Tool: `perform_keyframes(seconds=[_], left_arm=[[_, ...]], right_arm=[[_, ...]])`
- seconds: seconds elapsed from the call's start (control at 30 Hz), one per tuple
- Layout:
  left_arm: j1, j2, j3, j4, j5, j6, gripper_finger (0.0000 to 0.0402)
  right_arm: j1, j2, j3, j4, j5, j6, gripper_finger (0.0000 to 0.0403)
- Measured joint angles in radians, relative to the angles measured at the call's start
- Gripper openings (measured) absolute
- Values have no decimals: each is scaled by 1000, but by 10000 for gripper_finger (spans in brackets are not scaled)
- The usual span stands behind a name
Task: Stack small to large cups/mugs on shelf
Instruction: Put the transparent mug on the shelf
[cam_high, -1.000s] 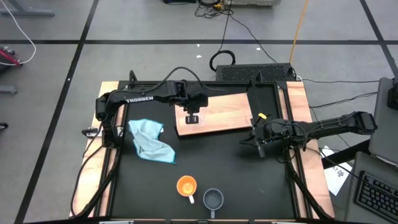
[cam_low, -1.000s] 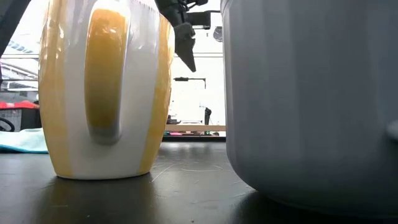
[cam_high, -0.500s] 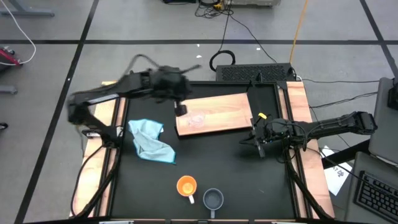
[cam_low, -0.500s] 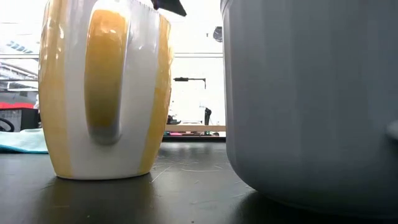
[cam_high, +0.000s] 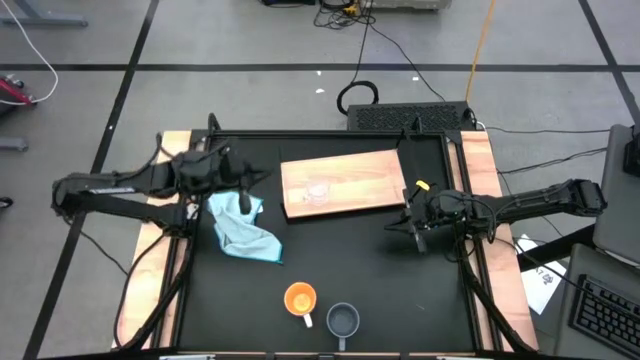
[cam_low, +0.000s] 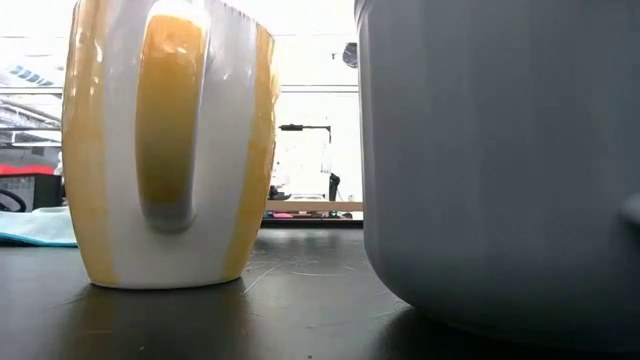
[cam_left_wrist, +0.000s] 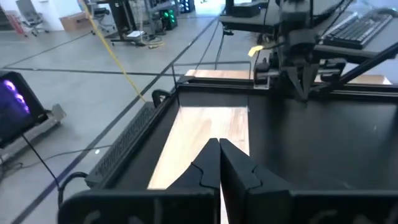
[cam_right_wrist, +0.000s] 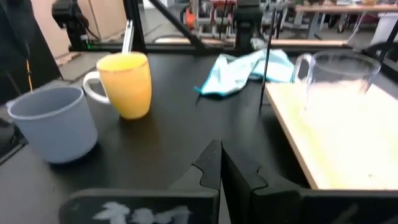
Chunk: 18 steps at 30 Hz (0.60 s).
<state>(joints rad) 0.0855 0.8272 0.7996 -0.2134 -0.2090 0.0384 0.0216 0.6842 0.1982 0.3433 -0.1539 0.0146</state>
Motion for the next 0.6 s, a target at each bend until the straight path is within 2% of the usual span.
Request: perform_keyframes(seconds=[0.13,0.23,0.47,0.6], left_arm=[[-4,-90,-166,104,-18,-37,0],[-4,-138,-244,163,-25,-50,0],[-4,-177,-337,215,-27,-49,0],[-4,-175,-365,224,-27,-44,0]], right_arm=[[-8,4,11,10,0,28,0],[-16,31,46,-2,0,50,0],[-22,176,196,-68,2,49,0],[-29,268,307,-166,4,29,0]])
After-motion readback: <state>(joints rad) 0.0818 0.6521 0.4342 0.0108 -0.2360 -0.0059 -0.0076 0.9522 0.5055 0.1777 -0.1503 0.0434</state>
